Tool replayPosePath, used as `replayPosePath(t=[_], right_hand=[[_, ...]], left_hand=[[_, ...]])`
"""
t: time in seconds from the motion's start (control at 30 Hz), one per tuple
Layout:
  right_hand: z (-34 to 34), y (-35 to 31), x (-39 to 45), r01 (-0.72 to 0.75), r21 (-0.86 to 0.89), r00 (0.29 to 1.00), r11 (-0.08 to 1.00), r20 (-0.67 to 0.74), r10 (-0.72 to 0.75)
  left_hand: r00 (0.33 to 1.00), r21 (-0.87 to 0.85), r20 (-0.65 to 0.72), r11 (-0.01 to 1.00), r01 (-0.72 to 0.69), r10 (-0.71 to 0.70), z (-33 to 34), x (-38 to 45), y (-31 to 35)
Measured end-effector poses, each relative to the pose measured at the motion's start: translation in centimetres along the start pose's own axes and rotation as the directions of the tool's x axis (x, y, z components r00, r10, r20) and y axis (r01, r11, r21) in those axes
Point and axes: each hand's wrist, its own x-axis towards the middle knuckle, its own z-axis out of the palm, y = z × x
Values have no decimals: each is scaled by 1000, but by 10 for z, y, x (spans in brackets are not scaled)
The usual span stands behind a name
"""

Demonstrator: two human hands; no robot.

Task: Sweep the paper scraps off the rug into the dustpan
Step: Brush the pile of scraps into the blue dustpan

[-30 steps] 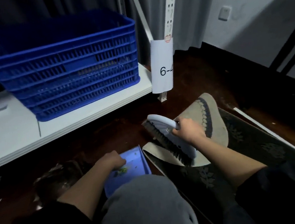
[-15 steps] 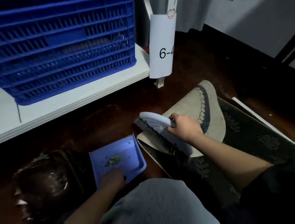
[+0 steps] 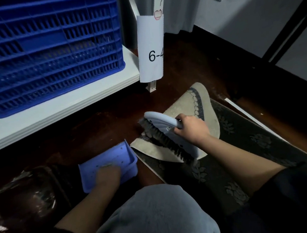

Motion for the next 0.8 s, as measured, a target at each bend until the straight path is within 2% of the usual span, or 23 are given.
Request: replayPosePath(t=[0.1, 0.23, 0.37, 0.6, 0.8], right_hand=[[-16, 5, -6, -33, 10, 999, 999, -42, 33], [-42, 19, -24, -84, 1, 991, 996, -109, 83], [-68, 42, -48, -152, 2, 973, 988, -174, 150], [-118, 124, -116, -345, 4, 900, 939, -283, 332], [-143, 207, -186, -536, 34, 793, 844, -322, 517]], left_hand=[[998, 82, -45, 996, 38, -35, -33, -10, -8], [977, 177, -211, 982, 72, -34, -80, -23, -7], [966, 183, -258, 982, 46, 3, -130, -35, 10], [929, 257, -313, 959, -119, 199, -215, -63, 103], [837, 418, -364, 875, -245, 408, -258, -104, 206]])
